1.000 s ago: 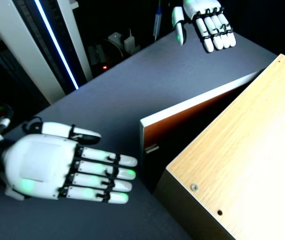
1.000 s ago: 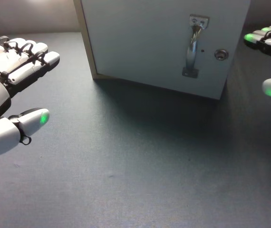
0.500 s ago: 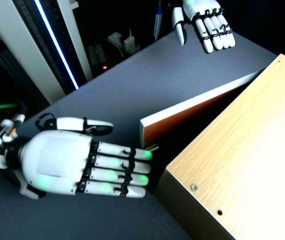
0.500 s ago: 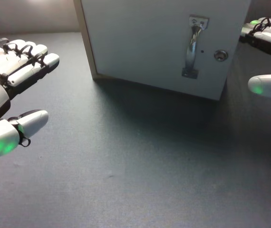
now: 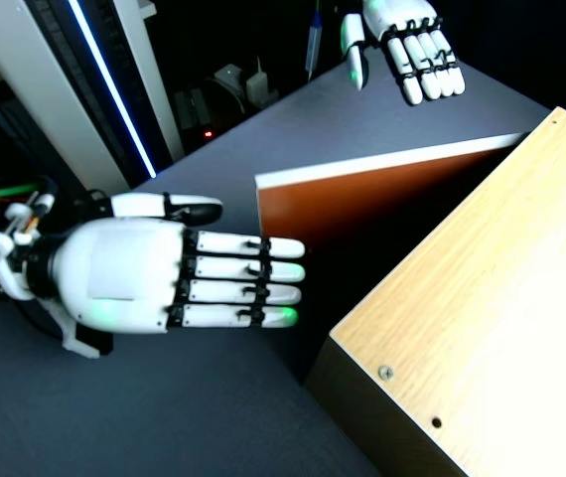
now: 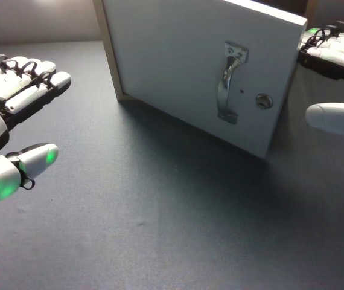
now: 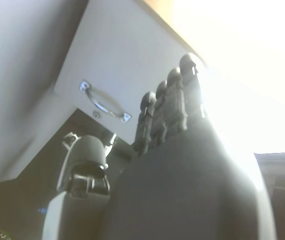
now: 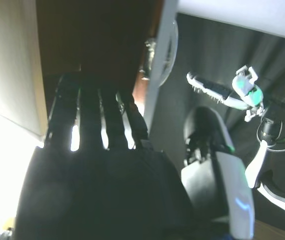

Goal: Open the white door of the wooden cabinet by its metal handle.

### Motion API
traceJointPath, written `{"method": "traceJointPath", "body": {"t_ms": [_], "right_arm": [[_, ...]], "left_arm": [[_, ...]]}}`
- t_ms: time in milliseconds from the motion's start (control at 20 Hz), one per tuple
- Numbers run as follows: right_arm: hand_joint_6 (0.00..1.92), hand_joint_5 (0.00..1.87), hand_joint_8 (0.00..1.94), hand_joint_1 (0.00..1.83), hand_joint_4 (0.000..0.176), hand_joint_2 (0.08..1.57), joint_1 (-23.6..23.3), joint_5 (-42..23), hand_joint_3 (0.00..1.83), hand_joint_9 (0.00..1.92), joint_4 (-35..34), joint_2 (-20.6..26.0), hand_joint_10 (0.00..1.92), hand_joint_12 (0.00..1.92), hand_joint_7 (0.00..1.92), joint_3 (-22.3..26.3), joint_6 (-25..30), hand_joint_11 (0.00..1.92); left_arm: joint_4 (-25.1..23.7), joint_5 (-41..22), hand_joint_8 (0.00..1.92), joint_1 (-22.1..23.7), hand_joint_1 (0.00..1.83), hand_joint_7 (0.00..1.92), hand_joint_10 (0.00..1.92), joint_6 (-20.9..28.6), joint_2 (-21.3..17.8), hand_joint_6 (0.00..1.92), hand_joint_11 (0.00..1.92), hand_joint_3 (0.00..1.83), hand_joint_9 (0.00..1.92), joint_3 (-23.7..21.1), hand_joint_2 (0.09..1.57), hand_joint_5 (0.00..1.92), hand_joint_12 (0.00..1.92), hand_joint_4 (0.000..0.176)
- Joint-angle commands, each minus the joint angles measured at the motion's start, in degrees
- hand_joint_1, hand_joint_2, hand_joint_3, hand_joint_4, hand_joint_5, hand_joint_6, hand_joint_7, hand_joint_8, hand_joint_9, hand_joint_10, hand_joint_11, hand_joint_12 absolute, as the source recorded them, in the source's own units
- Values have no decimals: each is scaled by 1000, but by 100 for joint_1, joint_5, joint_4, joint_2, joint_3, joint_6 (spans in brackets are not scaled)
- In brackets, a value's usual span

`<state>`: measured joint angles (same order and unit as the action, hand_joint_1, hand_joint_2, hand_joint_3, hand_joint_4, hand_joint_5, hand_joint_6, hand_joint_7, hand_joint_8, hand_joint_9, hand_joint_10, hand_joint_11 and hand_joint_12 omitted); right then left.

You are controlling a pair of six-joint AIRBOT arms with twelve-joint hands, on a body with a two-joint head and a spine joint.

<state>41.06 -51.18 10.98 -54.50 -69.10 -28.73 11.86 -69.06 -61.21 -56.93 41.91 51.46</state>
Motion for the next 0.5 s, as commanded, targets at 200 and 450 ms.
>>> {"method": "traceJointPath", "body": {"t_ms": [200,450], "right_arm": [[0,0,0,0,0,1382,-36,-938,18,0,91,88,0,0,0,168,97,0],[0,0,0,0,0,1341,-36,-973,0,0,340,175,0,0,0,306,97,0]], "left_arm": [[116,-844,0,-69,0,0,1,36,-60,0,10,16,6,-10,1567,36,93,0],[145,-860,2,-118,0,6,5,38,-58,1,24,10,18,-26,1565,41,101,0]]}}
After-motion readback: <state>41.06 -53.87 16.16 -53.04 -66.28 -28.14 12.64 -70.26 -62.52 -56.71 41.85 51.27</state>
